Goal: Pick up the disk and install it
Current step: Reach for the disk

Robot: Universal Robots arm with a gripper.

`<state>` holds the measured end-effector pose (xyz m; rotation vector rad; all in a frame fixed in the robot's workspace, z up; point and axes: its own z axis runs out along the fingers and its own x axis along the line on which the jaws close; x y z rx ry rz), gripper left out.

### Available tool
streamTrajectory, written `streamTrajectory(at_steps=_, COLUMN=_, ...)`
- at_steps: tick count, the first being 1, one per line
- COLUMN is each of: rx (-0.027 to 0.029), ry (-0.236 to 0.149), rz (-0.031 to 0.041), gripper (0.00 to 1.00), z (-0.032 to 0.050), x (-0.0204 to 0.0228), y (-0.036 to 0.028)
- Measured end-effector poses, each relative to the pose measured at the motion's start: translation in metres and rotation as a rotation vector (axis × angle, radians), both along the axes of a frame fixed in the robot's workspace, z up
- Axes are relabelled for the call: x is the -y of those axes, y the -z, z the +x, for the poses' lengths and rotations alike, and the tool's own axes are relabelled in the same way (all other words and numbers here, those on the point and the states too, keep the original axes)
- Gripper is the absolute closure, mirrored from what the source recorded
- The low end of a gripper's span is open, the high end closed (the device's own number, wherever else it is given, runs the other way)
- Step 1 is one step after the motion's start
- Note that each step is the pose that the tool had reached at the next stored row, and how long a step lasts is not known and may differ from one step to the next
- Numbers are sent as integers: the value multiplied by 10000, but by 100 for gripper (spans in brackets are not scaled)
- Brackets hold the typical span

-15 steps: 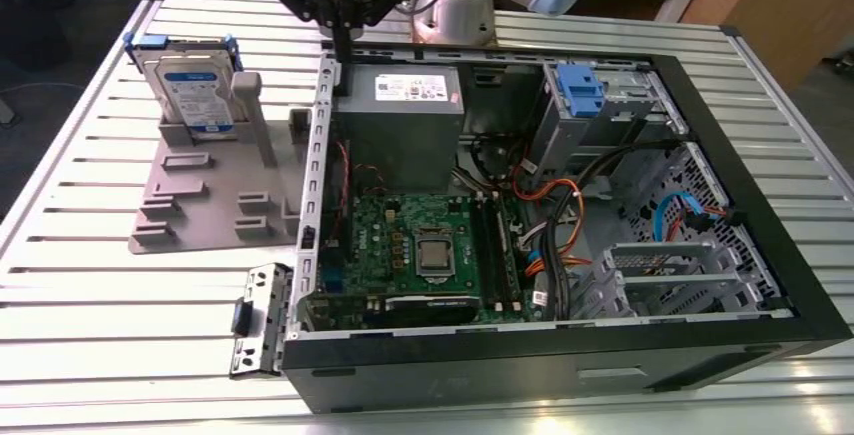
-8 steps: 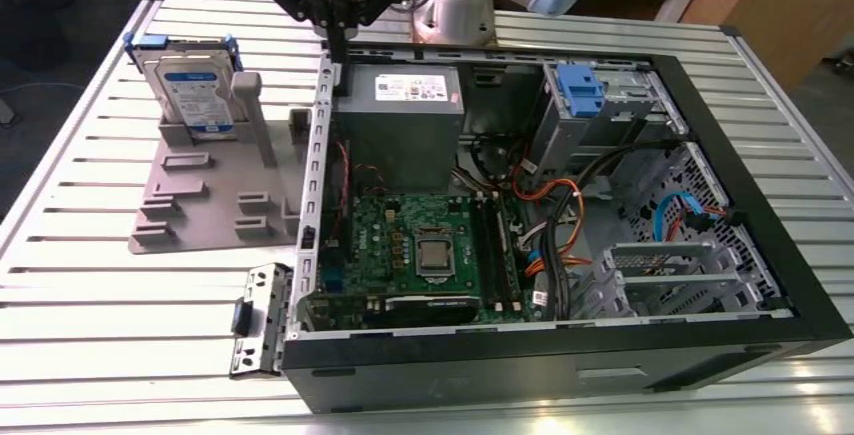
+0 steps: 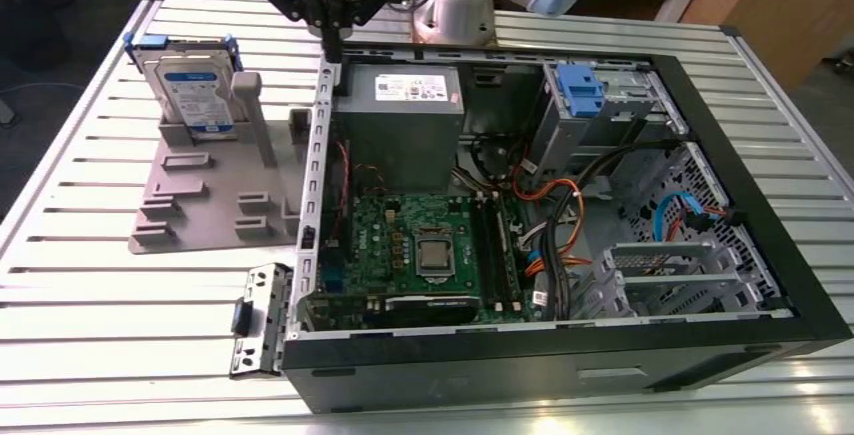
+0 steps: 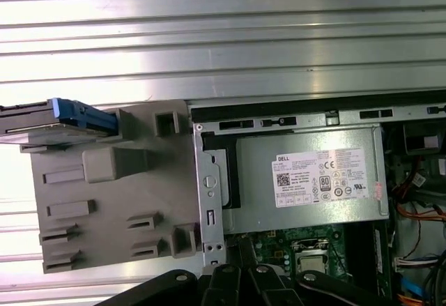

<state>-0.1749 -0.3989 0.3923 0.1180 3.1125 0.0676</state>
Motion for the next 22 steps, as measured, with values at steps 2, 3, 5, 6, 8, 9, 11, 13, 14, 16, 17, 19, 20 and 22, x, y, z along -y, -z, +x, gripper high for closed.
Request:
streamTrajectory(at_steps=2, rx=0, ry=0, rz=1, gripper=90, z=-11, x=0, y=1)
streamTrajectory(at_steps=3, rx=0, ry=-1, rz=0, gripper=90, z=-16, x=0, y=1)
streamTrajectory(at_steps=5, rx=0, ry=0, rz=1, gripper=90, z=-28, x=0, y=1)
streamTrajectory(at_steps=6, rx=0, ry=0, rz=0, gripper=90, z=-31, x=0, y=1)
streamTrajectory(at_steps=8, rx=0, ry=-1, rz=0, gripper=90, z=-37, x=0, y=1)
streamTrajectory(at_steps=9, rx=0, ry=-1, rz=0, gripper=90, z=-41, x=0, y=1)
streamTrajectory(at_steps=11, rx=0, ry=0, rz=0, gripper=90, z=-49, x=0, y=1)
streamTrajectory(at_steps=13, rx=0, ry=0, rz=0, gripper=90, z=-59, x=0, y=1)
streamTrajectory(at_steps=14, rx=0, ry=0, rz=0, gripper=90, z=-64, x=0, y=1)
streamTrajectory(at_steps=16, rx=0, ry=0, rz=0, gripper=90, z=-74, x=0, y=2)
streamTrajectory(at_steps=17, rx=0, ry=0, rz=0, gripper=90, z=-79, x=0, y=2)
streamTrajectory(at_steps=19, rx=0, ry=0, rz=0, gripper=90, z=-90, x=0, y=2)
streamTrajectory(at_steps=20, rx=-1, ry=0, rz=0, gripper=90, z=-96, x=0, y=2)
streamTrajectory(at_steps=22, rx=0, ry=0, rz=0, gripper=90, z=-107, x=0, y=3)
